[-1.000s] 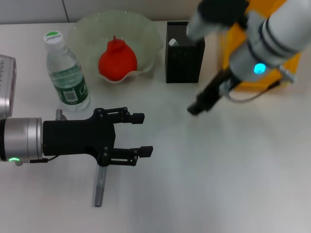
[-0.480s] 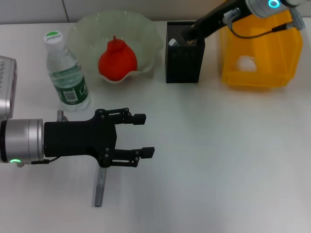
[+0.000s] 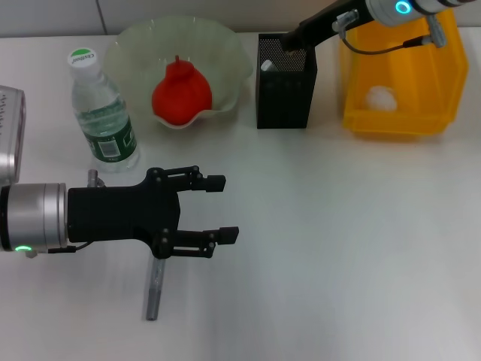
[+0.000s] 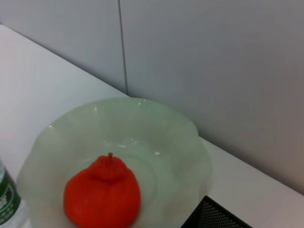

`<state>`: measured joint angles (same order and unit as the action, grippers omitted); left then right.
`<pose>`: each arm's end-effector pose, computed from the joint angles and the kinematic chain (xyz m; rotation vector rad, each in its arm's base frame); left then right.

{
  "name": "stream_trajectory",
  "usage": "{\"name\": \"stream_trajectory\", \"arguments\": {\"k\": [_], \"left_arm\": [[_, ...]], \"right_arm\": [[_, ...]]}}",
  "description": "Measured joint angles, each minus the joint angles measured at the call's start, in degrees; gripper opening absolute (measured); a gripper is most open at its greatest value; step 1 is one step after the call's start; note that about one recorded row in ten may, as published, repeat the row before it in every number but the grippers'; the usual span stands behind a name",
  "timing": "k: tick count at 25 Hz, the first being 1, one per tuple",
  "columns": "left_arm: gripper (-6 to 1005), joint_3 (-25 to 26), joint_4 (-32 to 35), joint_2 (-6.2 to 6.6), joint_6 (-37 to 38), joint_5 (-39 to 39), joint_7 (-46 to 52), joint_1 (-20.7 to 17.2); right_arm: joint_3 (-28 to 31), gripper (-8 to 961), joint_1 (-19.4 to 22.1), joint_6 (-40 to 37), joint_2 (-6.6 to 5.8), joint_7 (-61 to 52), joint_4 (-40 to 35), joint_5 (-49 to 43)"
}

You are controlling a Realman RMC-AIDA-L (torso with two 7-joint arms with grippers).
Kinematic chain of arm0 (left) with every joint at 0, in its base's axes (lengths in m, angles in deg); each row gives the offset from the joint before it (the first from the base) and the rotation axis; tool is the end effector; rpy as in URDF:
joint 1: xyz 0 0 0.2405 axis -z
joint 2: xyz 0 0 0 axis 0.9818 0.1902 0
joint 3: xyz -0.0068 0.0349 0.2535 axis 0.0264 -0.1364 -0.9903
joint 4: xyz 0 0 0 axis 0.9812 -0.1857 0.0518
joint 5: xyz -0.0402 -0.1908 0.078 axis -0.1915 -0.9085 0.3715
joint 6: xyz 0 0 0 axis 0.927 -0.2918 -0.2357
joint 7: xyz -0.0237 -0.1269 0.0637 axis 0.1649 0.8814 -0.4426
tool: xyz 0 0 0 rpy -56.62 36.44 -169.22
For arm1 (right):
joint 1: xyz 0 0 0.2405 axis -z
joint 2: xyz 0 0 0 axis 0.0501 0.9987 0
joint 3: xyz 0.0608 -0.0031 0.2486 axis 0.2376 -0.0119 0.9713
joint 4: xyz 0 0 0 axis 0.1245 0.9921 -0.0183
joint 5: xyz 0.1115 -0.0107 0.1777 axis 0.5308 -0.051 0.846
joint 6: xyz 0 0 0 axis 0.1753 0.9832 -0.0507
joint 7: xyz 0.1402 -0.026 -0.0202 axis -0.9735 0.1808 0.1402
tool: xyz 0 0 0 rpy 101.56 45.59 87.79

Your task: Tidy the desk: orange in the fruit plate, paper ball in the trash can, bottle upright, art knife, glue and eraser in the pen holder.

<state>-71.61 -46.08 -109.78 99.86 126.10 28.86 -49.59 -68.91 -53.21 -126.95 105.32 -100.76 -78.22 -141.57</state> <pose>-0.2543 0.2954 -0.0277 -2.9203 -0.2792 -0.8108 0.1109 0.4508 -0.0086 -2.4209 0.7699 -0.0196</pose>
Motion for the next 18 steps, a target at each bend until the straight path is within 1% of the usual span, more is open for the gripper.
{"name": "stream_trajectory", "arguments": {"k": [8,12,15,18], "left_arm": [[758,0.0,0.03,0.0,0.04,0.0,-0.15,0.09],[756,0.0,0.03,0.0,0.04,0.0,-0.25,0.2],[755,0.14,0.03,0.0,0.04,0.0,-0.38,0.4],[754,0.32,0.15,0.0,-0.06,-0.11,-0.42,0.56]], "right_arm": [[-0.07,542,0.23,2.67,0.0,0.55,1.21,-0.03],[-0.17,617,0.46,4.08,0.02,0.57,1.79,0.08],[-0.17,674,1.49,5.85,0.17,0.67,1.81,1.08],[-0.22,730,4.38,8.41,0.23,3.29,-0.04,6.88]]}}
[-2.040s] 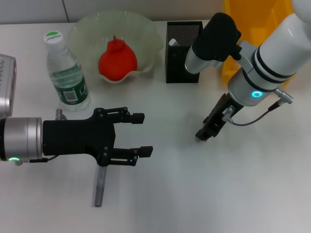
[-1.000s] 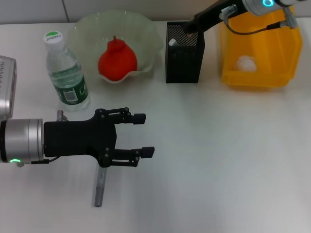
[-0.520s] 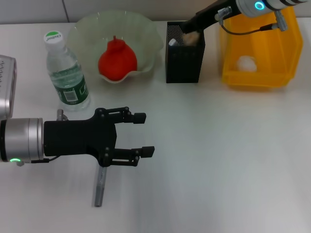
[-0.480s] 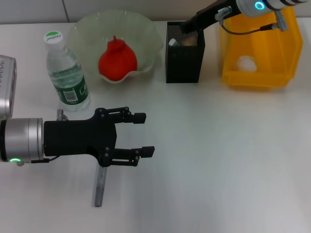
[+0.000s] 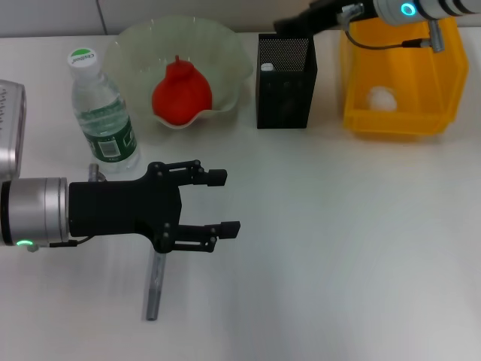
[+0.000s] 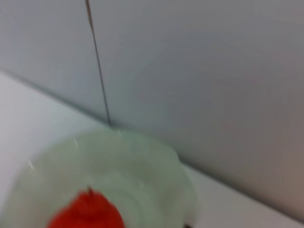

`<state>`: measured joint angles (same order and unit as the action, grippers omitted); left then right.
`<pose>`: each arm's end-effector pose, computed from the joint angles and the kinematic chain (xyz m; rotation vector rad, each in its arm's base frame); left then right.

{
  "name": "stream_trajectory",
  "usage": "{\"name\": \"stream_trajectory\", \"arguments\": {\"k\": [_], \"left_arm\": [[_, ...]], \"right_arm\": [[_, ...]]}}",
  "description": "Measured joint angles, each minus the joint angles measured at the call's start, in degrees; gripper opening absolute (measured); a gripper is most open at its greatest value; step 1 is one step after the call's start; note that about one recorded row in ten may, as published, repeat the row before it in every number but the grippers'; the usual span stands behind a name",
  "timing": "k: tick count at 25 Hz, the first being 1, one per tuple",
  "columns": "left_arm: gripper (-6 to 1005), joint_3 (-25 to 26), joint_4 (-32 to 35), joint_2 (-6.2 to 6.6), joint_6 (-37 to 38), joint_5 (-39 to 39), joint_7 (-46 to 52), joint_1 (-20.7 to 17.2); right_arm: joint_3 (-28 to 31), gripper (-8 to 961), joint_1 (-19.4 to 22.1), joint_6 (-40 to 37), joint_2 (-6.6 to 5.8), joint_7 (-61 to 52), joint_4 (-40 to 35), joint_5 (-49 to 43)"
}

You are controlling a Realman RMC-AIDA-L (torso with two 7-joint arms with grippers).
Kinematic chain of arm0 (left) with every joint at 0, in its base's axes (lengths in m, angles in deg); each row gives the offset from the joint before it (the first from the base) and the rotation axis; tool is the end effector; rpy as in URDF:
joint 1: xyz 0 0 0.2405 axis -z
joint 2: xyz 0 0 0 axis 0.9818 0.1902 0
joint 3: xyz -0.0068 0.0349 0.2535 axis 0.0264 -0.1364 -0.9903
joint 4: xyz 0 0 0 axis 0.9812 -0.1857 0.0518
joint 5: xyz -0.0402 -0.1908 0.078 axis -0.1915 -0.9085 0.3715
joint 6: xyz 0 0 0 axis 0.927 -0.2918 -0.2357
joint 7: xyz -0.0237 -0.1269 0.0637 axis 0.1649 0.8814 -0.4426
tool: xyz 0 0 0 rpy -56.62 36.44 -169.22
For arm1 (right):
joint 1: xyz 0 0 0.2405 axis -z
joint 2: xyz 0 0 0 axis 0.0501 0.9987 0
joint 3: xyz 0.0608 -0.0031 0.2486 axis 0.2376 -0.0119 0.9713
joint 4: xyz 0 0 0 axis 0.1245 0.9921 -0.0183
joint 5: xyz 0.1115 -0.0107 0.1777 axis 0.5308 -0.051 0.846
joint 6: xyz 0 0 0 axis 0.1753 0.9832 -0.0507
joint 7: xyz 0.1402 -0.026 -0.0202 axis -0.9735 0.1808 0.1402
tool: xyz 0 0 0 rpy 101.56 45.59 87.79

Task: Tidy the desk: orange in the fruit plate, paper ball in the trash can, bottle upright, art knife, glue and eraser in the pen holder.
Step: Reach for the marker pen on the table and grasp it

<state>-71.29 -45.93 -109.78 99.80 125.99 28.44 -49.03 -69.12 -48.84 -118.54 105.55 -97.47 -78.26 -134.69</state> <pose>-0.2513 0.2990 -0.0265 -2.9146 -0.2530 -0.8135 0.1232 0.4540 -0.0050 -2.3556 0.7870 0.1643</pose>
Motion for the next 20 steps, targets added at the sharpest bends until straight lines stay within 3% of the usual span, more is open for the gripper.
{"name": "stream_trajectory", "arguments": {"k": [11,16,20], "left_arm": [[749,0.54,0.06,0.15,-0.02,-0.65,-0.01,-0.35],[747,2.31,-0.32,0.41,0.3,-0.69,0.56,-0.62],[745,4.56,-0.34,0.41,1.56,-0.69,1.39,-0.96]], "right_arm": [[0.01,729,12.72,-0.34,0.0,26.73,-7.13,35.39],[1.46,729,18.01,-9.62,-0.13,44.09,-3.62,52.81],[6.28,729,19.58,-23.03,-0.21,52.68,2.02,55.77]]}}
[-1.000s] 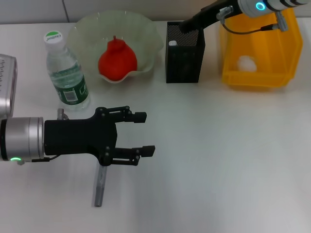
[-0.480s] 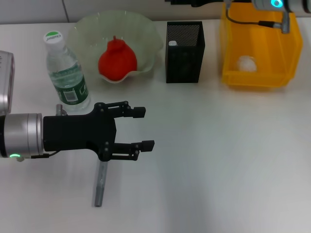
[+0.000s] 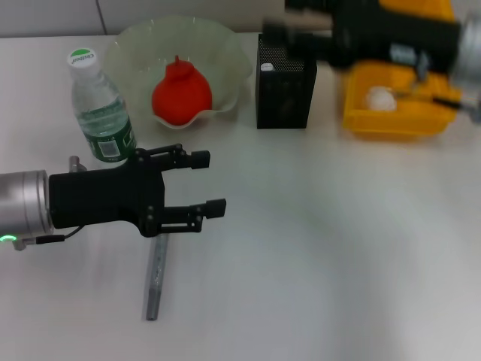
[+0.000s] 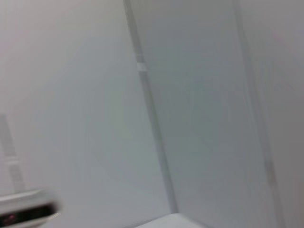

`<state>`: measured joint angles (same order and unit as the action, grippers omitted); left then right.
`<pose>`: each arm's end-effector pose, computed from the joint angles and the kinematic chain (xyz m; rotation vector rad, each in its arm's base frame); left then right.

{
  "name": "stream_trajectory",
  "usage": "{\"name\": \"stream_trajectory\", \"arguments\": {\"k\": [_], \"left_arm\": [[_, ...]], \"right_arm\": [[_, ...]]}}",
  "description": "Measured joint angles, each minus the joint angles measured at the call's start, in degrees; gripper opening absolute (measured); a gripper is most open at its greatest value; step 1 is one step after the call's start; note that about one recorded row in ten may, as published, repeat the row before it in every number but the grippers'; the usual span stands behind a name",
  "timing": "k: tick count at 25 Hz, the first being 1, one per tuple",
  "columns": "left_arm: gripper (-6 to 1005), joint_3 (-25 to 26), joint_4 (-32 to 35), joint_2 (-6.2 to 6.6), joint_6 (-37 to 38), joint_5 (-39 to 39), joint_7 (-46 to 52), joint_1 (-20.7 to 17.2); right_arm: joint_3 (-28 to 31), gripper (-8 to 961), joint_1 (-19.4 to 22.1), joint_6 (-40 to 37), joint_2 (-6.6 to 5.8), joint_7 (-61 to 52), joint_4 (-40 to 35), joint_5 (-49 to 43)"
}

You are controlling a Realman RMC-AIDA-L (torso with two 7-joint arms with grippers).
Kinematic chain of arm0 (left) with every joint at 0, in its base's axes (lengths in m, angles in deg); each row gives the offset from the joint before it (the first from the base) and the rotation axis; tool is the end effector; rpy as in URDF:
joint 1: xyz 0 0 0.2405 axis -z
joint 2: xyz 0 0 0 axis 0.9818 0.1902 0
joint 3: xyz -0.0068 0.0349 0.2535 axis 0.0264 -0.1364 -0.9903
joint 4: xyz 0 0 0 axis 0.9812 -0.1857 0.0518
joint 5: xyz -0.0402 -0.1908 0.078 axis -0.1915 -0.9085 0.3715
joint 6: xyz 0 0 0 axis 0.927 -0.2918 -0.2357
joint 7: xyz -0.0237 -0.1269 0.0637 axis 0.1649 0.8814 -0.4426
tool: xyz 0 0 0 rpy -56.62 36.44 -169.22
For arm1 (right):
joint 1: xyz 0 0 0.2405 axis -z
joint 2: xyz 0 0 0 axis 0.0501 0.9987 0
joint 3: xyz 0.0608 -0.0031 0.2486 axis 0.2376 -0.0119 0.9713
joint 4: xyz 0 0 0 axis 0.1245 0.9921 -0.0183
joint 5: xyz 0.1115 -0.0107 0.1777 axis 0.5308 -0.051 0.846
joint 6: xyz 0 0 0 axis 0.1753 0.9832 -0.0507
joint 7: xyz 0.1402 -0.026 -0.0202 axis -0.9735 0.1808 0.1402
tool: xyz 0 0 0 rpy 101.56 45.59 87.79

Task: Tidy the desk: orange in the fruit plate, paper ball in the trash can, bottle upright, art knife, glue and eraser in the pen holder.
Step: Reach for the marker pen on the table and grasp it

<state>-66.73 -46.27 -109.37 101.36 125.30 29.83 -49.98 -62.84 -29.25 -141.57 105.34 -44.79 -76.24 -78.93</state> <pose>-0.2568 0.2995 -0.0135 -2.8329 -0.3308 -0.8873 0.1590 0.3627 0.0219 -2.5872 0.4356 1.0198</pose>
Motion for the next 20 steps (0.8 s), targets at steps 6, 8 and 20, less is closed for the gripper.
{"name": "stream_trajectory", "arguments": {"k": [6,8,20], "left_arm": [[743,2.89,0.42,0.16,2.09,0.0,6.82,-0.28],[742,3.13,0.85,0.59,2.19,0.01,11.37,-0.32],[737,3.22,16.32,4.17,2.26,4.14,49.47,-0.34]], "right_arm": [[5.83,730,1.87,-14.07,-1.14,12.15,10.84,-2.29],[6.1,730,2.71,-15.66,-1.76,16.39,14.42,-2.82],[6.23,729,3.92,-11.5,-1.77,21.84,18.57,-13.19]]}}
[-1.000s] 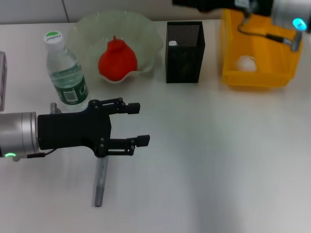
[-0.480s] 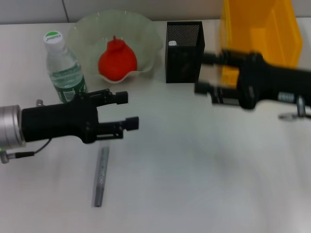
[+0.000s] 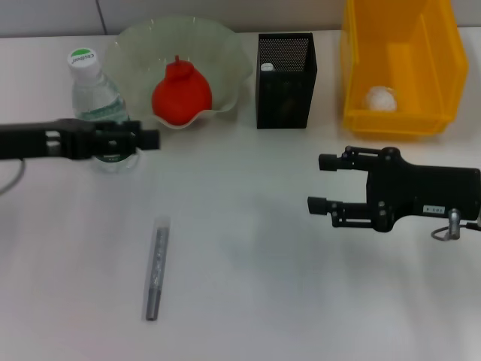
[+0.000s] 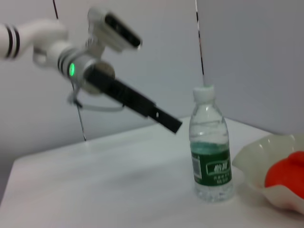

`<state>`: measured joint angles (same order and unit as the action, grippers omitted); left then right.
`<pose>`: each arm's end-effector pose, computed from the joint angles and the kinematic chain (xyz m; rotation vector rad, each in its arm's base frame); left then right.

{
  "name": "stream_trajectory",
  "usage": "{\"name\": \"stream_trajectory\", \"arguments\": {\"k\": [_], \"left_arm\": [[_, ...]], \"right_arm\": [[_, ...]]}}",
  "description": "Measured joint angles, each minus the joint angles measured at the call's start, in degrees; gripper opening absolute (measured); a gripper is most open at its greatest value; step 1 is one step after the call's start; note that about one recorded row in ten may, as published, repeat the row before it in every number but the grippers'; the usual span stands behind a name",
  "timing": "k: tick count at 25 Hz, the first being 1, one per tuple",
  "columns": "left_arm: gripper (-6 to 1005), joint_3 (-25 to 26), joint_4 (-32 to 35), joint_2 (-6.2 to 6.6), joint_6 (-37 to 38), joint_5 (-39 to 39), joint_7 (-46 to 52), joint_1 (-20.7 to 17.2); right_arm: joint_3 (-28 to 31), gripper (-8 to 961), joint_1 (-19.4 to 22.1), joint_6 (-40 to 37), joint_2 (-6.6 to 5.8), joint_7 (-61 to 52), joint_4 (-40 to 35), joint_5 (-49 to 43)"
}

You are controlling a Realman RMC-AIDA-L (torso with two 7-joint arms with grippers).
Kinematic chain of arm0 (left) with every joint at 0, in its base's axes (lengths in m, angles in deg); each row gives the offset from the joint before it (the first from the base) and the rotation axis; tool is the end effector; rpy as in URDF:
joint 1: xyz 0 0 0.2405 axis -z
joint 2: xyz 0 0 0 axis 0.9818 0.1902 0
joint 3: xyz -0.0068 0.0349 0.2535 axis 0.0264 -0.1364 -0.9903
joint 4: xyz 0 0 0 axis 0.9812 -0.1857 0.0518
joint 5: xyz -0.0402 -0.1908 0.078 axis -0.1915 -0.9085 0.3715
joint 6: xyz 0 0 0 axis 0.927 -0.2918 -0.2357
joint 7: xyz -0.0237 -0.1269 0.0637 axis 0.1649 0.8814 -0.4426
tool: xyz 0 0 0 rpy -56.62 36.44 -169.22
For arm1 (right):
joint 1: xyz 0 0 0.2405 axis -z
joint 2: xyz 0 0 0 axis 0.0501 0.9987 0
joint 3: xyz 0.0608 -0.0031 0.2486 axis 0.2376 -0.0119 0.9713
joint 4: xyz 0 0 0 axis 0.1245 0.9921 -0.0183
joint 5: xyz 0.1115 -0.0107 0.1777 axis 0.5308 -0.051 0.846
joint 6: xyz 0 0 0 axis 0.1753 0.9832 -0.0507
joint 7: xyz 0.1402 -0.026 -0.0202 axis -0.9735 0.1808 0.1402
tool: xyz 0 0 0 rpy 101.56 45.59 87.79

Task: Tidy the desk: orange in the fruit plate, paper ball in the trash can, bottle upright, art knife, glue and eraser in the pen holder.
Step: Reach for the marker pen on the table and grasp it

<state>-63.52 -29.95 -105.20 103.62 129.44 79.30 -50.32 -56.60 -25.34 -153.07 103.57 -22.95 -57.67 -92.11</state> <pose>-0.2584 0.3281 0.0596 -2.6793 -1.2235 -0.7575 0.2598 0.3021 -0.0152 -2.7815 0.3872 0.7642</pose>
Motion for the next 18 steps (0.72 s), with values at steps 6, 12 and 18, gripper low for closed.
{"name": "stream_trajectory", "arguments": {"k": [6,12,18], "left_arm": [[734,-0.37,12.64,0.17,1.72,9.45,17.12,1.02],[731,-2.41,20.99,-1.72,8.28,19.25,32.69,5.14],[729,-7.88,21.67,-3.42,9.06,23.36,39.29,8.52]], "right_arm": [[0.3,729,-0.78,1.36,0.15,1.37,0.35,-2.26],[1.41,729,-0.87,1.55,0.15,2.59,0.49,-2.31],[1.86,730,-0.85,1.56,-0.1,2.93,0.53,-2.32]]}}
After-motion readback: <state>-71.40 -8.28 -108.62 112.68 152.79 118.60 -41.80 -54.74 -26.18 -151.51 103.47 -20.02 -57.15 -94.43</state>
